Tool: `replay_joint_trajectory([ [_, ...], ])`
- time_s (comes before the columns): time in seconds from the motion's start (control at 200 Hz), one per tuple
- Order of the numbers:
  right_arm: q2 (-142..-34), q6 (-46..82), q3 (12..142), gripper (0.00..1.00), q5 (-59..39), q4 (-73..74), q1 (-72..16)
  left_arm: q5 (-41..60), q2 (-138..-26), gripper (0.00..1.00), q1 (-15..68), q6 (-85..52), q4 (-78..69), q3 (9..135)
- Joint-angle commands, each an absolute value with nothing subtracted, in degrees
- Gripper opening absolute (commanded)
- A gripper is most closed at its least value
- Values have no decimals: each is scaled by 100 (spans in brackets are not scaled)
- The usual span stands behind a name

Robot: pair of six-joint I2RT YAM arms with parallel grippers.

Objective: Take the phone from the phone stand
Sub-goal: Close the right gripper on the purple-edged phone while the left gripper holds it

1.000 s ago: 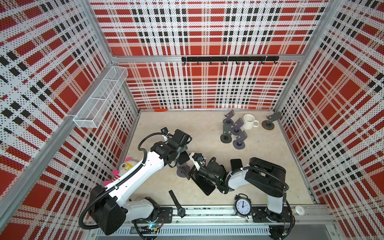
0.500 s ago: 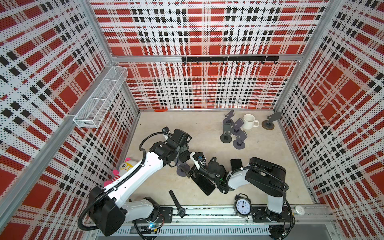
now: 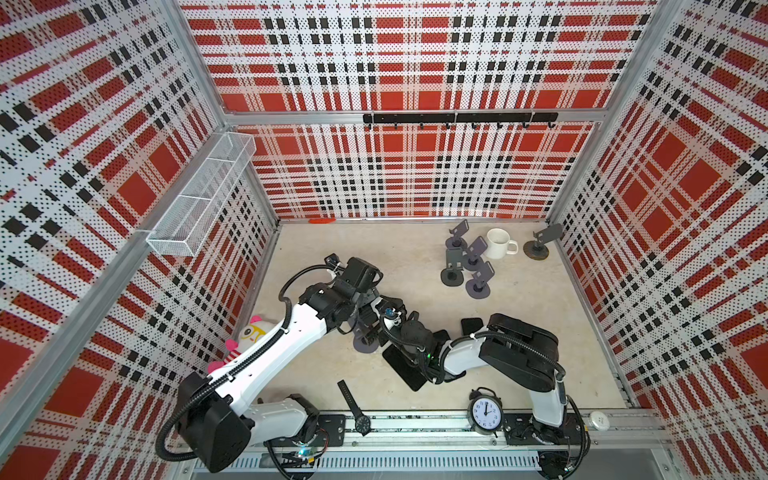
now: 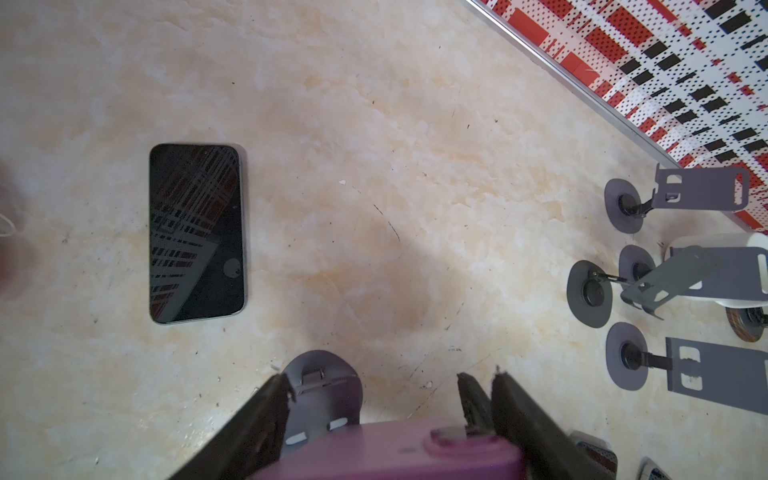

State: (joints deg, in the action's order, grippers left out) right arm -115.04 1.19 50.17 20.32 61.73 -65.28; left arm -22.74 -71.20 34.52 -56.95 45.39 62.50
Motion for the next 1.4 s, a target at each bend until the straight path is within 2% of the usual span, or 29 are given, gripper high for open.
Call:
replay_joint_trajectory([
  [0.0,-11698,-261,5140,98,2588,6159,-6658,-2276,-7067,53,3419,-5669,4351,6297],
  [0.165,-11716,-285,5146,90,2787,6202,-6698,-2263,-7059,53,3419,-5669,4351,6309],
  [0.356,-11808,-643,5268,89,3104,6190,-6826,-2180,-7090,52,3423,-5678,4315,6289],
  [0.646,-11804,-694,5269,73,3252,6266,-6923,-2188,-7074,52,3421,-5694,4289,6259],
  [0.842,-11716,-688,5203,66,3256,6271,-6920,-2195,-7031,54,3389,-5696,4282,6282],
  [1.047,-11504,-618,5026,60,3093,6241,-6917,-2074,-7066,69,3366,-5612,4144,6260],
  [1.298,-11209,-486,4773,55,2891,6095,-6891,-1706,-6916,100,3218,-5551,3672,6130],
  [1.393,-11124,-322,4669,54,2859,5957,-6834,-1596,-6768,98,3084,-5519,3516,6064],
])
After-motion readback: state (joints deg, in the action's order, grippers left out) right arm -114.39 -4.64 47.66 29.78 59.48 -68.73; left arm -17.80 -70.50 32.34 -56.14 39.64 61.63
